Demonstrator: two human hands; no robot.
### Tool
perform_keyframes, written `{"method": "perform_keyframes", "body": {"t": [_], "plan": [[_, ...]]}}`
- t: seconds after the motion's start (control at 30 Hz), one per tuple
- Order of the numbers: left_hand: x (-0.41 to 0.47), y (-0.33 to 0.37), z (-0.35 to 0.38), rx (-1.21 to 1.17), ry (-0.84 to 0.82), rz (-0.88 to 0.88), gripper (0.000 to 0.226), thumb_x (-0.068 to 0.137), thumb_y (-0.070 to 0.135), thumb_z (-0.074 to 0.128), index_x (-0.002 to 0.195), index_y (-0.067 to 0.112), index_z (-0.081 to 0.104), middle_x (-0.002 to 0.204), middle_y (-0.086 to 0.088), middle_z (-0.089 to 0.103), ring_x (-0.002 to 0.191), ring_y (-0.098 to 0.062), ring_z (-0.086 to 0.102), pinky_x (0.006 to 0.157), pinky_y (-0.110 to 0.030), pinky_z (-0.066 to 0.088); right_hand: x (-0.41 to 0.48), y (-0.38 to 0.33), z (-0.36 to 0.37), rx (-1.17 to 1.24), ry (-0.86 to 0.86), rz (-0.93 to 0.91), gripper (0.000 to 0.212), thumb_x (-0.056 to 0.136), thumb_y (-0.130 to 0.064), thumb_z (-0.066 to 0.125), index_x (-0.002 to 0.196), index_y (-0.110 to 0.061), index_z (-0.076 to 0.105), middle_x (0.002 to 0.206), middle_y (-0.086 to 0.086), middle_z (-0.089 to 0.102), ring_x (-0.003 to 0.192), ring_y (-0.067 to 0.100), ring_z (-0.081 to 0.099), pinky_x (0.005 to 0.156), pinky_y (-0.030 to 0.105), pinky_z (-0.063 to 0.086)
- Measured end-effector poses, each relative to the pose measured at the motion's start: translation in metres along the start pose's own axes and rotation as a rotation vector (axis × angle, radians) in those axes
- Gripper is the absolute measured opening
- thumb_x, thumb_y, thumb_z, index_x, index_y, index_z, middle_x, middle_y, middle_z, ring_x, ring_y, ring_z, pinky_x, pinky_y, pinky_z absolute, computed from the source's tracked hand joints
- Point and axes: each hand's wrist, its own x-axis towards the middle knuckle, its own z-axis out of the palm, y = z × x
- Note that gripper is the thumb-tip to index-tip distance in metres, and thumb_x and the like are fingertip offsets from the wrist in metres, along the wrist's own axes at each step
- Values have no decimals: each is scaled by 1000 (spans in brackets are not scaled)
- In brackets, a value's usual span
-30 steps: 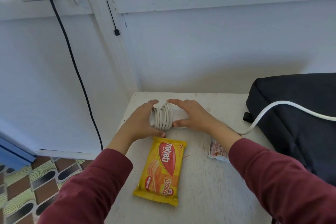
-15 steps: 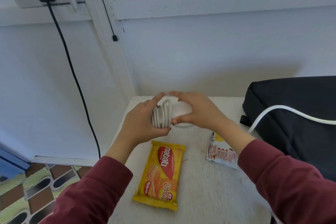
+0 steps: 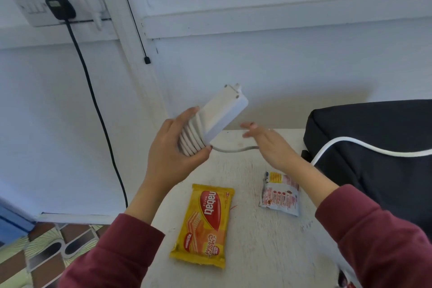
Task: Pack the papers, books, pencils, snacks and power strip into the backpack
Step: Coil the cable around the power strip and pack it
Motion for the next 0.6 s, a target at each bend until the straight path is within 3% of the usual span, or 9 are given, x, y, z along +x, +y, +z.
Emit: {"method": "perform_keyframes", "body": {"t": [0.07,0.1,0.17,0.27,0.33,0.43,0.6], "plan": [[2,2,-4,30,51,-7,72,67,56,59,133,38,36,106,7,47,90,-2,41,67,-10,33,-6,-1,0,-187,-121,8,45,101,-43,23,106,-20,62,95,4,66,90,20,60,85,36,41],[2,2,-5,43,75,-18,72,68,56,59,134,37,36,106,6,46,91,-3,40,67,-10,32,-9,-3,0,-211,-153,3,41,100,-42,30,92,-18,63,82,5,64,74,18,57,72,33,41],[3,0,-8,79,110,-47,73,68,56,61,134,36,36,106,4,44,91,-7,41,66,-10,31,-15,-9,-1,-147,-162,-31,37,97,-42,39,76,-17,58,71,4,61,57,8,47,59,27,36],[0,-6,-8,163,121,-99,73,69,44,74,132,32,39,108,-4,48,94,-12,40,65,-18,32,-24,-24,-7,100,-88,-67,36,94,-41,47,66,-18,51,59,0,52,51,7,48,56,27,44],[-4,-9,-5,186,112,-148,74,67,37,78,131,29,42,112,-6,49,97,-15,41,67,-25,35,-30,-36,-12,139,-46,-107,33,92,-37,52,68,-15,54,56,-2,42,50,7,40,52,24,39],[-19,-8,6,201,81,-161,73,65,35,79,129,26,44,119,-1,51,101,-19,44,67,-30,37,-40,-51,-15,84,-65,-190,21,91,-28,57,72,-18,59,56,-8,43,49,4,37,50,18,30],[-49,0,34,140,19,-234,73,63,37,77,127,32,41,125,8,49,102,-16,44,68,-28,38,-58,-64,-12,-190,-158,-213,28,92,-31,53,78,-9,63,61,4,53,51,7,39,54,29,35]]}}
